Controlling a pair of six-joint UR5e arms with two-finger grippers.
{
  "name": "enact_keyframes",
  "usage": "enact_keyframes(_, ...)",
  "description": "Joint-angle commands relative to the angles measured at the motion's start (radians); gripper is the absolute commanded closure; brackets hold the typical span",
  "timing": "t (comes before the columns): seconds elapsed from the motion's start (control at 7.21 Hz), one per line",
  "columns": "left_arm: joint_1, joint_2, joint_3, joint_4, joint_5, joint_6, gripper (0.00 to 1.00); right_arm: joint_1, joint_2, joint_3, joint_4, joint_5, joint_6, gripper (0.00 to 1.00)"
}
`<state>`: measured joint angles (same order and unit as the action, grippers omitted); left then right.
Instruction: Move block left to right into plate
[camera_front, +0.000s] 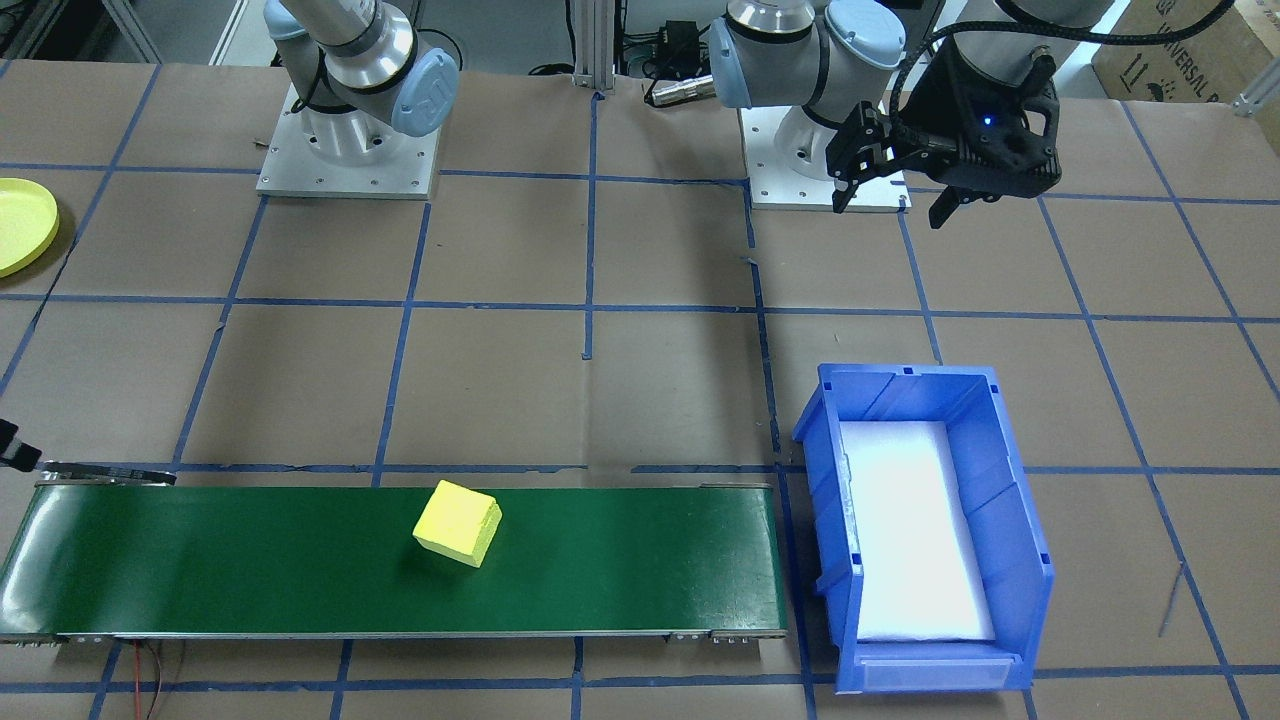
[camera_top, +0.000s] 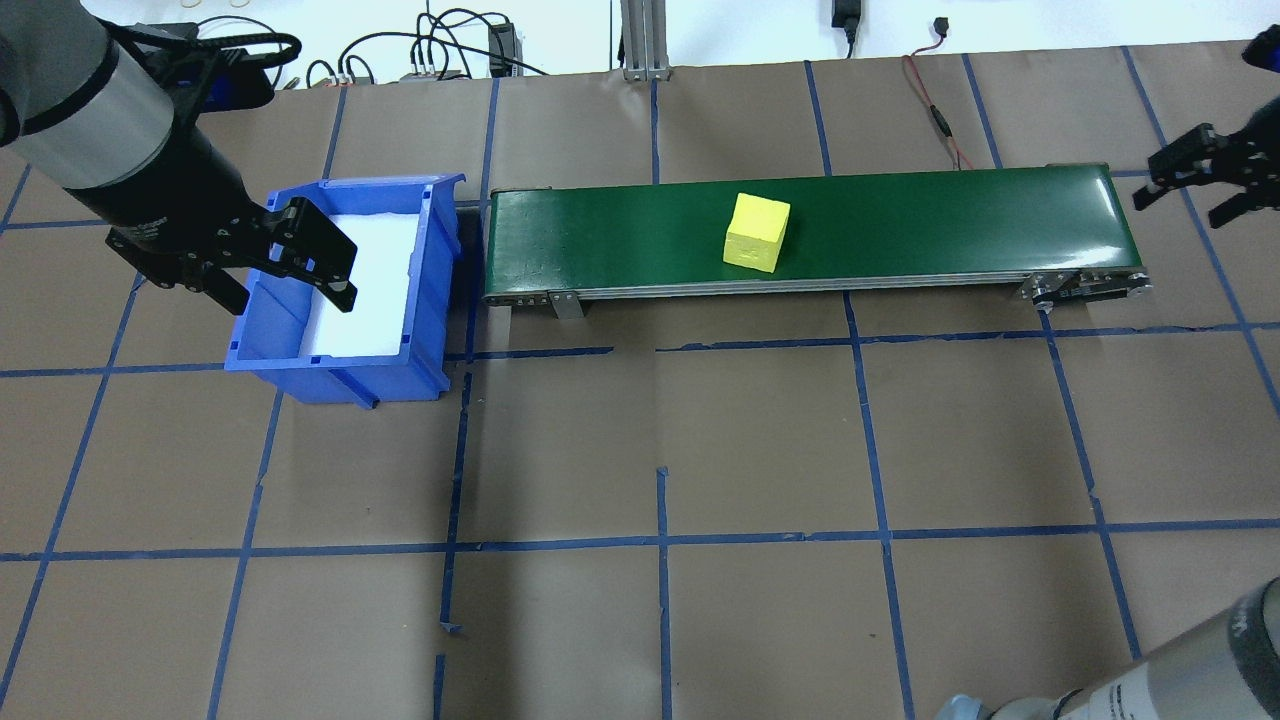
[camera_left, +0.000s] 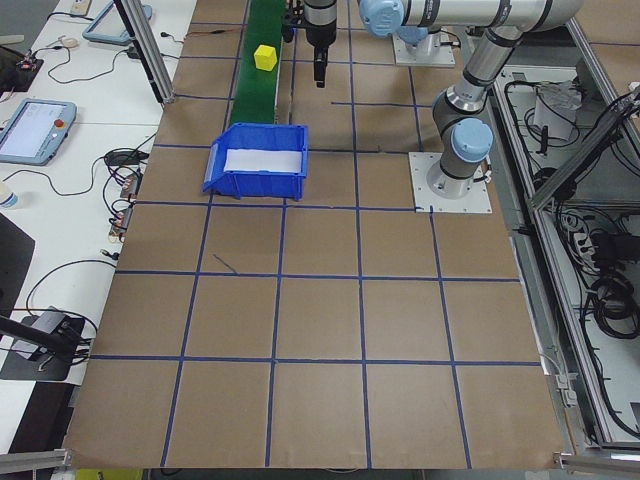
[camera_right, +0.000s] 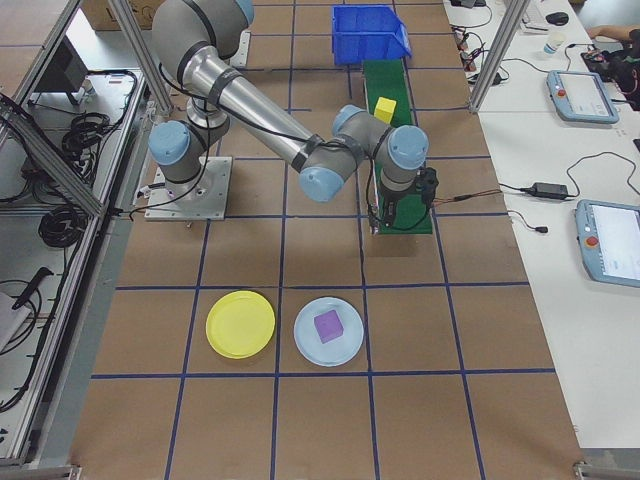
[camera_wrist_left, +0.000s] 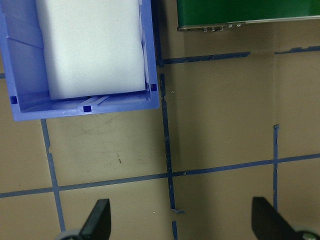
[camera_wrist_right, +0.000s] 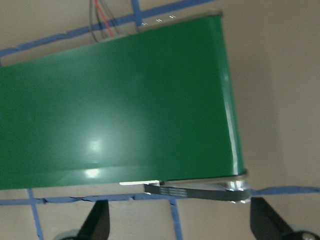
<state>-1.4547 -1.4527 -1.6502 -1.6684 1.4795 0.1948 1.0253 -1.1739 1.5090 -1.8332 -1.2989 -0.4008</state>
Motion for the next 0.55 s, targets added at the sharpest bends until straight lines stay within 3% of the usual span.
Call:
enact_keyframes(0.0,0.003,-0.003,-0.002,-0.005,-0.002,0.003,0.0,0.114,0.054,0.005,-0.125,0.07,0.045,0.0)
enact_keyframes(0.42,0.008,-0.005,-0.011,-0.002,0.001,-0.008,0.0,0.128,0.065,0.031,-0.132,0.075,0.046,0.0)
